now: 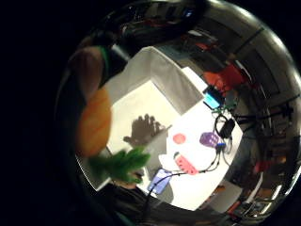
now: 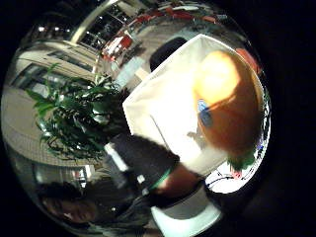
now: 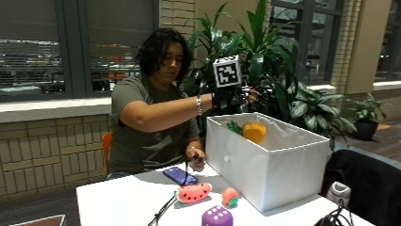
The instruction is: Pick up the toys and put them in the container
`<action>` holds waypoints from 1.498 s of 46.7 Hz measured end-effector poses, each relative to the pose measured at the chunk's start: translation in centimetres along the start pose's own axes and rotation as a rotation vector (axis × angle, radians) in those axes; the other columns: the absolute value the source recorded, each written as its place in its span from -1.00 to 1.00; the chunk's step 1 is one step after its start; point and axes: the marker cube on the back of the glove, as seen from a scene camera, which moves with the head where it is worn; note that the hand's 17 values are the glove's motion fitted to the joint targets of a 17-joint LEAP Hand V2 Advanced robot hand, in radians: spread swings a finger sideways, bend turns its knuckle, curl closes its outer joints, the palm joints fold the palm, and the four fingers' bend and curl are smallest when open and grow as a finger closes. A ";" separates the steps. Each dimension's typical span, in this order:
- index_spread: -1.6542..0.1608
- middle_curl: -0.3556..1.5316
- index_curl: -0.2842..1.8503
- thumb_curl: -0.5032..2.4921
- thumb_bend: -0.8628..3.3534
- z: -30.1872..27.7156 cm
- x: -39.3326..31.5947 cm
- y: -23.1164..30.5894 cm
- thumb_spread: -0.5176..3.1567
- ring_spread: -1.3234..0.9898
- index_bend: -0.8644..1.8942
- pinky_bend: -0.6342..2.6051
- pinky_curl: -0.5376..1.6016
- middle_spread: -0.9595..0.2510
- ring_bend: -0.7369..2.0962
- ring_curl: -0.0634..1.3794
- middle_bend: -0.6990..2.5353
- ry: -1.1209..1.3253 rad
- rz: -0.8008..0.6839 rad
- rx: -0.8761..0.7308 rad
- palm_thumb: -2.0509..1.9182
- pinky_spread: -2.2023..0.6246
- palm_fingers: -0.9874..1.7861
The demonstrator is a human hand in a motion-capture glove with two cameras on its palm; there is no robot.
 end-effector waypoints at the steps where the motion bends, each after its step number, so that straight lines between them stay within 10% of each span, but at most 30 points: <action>1: 0.43 0.04 -0.32 -0.37 -0.67 -0.2 0.4 0.3 -0.14 -0.10 -0.27 0.11 0.01 0.09 0.18 -0.21 -0.25 -0.019 0.007 -0.002 -0.04 0.38 -0.44; 23: 0.41 -0.08 -0.36 -0.50 -0.62 7.1 26.9 10.4 -0.14 -0.10 -0.15 -0.03 -0.18 0.26 0.12 -0.45 -0.31 0.171 0.521 0.032 -0.02 0.48 -0.07; 40: 0.39 -0.10 -0.30 -0.50 -0.58 20.8 32.6 9.8 0.00 -0.12 -0.08 0.00 -0.17 0.24 -0.03 -0.52 -0.35 0.370 0.438 0.006 0.05 0.46 -0.10; 52: 0.39 0.07 -0.28 -0.44 -0.49 14.8 31.7 12.2 0.17 -0.20 -0.16 0.02 -0.15 0.00 0.36 -0.28 -0.15 0.279 0.308 0.257 0.16 0.29 0.63; 70: 0.38 0.30 -0.01 -0.32 -0.48 -6.1 12.0 12.7 0.12 -0.17 0.12 0.05 -0.08 -0.02 0.50 -0.10 0.09 0.056 -0.055 0.580 0.20 0.26 0.60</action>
